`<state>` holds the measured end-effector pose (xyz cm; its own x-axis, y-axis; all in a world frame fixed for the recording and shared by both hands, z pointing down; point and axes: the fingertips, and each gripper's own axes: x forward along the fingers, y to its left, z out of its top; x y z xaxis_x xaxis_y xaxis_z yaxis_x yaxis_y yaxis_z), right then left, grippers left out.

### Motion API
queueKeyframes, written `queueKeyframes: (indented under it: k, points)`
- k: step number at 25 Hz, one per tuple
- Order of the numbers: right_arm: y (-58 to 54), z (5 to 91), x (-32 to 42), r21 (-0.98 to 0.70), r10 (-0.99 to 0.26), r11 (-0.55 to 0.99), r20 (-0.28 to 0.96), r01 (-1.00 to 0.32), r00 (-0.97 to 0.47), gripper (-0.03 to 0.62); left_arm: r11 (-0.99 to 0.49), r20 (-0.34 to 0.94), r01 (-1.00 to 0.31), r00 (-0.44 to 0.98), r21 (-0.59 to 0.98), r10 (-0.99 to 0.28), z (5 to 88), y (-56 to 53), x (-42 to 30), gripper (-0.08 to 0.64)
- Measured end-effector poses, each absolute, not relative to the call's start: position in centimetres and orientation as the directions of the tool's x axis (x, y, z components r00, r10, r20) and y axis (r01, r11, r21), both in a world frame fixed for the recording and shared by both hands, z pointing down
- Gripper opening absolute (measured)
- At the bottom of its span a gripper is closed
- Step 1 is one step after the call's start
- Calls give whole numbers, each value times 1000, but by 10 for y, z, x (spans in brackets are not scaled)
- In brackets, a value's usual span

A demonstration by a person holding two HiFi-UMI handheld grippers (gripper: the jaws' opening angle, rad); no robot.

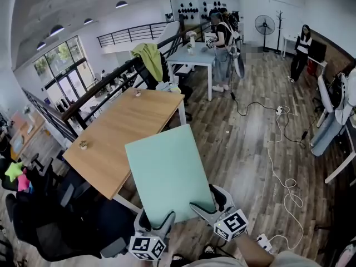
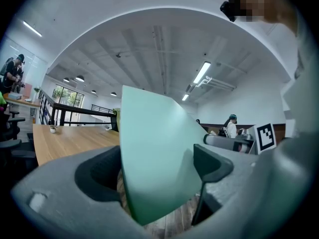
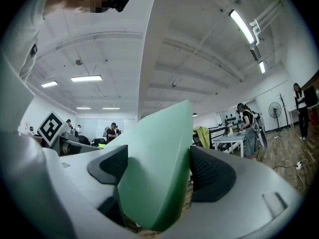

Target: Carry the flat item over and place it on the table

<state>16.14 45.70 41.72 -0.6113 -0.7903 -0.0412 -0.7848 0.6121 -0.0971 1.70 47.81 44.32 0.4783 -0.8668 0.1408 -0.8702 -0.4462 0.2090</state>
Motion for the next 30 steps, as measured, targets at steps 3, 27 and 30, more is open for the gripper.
queueKeyframes:
  k: [3, 27, 30]
  points:
    - [460, 419, 172, -90, -778, 628, -43, -773, -627, 391, -426, 141, -879, 459, 215, -877, 447, 484, 28, 462]
    - [382, 429, 183, -112, -791, 611, -37, -784, -611, 391, -442, 166, -873, 476, 208, -863, 456, 403, 39, 462]
    - [357, 428, 178, -104, -797, 603, -38, -791, -602, 391, -450, 164, -867, 486, 214, -858, 457, 376, 33, 462]
